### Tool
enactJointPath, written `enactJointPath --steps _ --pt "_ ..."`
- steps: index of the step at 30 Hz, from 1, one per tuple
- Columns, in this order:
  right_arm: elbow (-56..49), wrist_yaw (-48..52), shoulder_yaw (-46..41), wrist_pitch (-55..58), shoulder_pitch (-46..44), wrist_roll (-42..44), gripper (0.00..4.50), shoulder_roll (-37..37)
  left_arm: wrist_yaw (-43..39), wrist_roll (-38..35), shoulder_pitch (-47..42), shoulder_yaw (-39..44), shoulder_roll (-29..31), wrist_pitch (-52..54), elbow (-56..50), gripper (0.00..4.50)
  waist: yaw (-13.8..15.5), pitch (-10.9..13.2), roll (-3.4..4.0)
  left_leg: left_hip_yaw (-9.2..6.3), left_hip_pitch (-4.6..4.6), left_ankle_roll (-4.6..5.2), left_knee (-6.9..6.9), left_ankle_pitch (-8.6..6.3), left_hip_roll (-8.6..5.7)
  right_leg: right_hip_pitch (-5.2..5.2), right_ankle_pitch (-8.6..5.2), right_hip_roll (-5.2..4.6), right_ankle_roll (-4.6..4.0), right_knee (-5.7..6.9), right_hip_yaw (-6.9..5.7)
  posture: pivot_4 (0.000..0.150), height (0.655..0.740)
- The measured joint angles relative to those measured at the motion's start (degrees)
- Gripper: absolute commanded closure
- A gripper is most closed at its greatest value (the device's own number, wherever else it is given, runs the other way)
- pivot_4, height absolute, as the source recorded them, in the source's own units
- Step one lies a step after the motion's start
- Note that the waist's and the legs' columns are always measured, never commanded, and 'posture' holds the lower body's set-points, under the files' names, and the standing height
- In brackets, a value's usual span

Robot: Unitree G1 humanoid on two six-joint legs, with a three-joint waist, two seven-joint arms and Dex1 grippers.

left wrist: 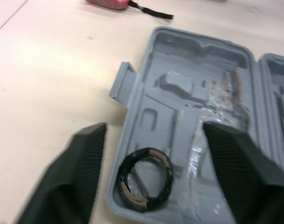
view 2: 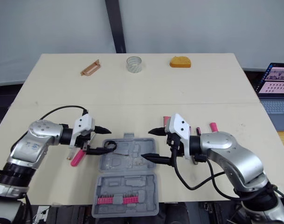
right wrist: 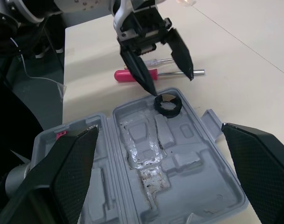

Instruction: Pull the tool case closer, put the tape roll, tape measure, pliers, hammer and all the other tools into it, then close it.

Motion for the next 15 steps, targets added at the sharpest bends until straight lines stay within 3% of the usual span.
enactJointPath --steps 1,15 --pt "0.0 0.0 0.0 0.0 0.0 0.0 0.00 0.0 0.8 0.2 1.1 0.0 -0.5 -0.6 0.4 2.83 0.0 0.0 0.00 0.00 0.00 0.00 -0.01 0.00 0.00 0.00 0.00 0.00 0.00 0.01 0.00 0.150 0.7400" --pt "0.5 0.0 0.0 0.0 -0.3 -0.2 0.00 0.0 6.8 1.6 3.2 0.5 -3.8 -7.7 5.7 2.83 0.0 0.0 -0.02 0.00 0.00 0.01 0.05 -0.01 0.00 0.01 0.00 0.00 0.00 0.00 0.00 0.150 0.7400"
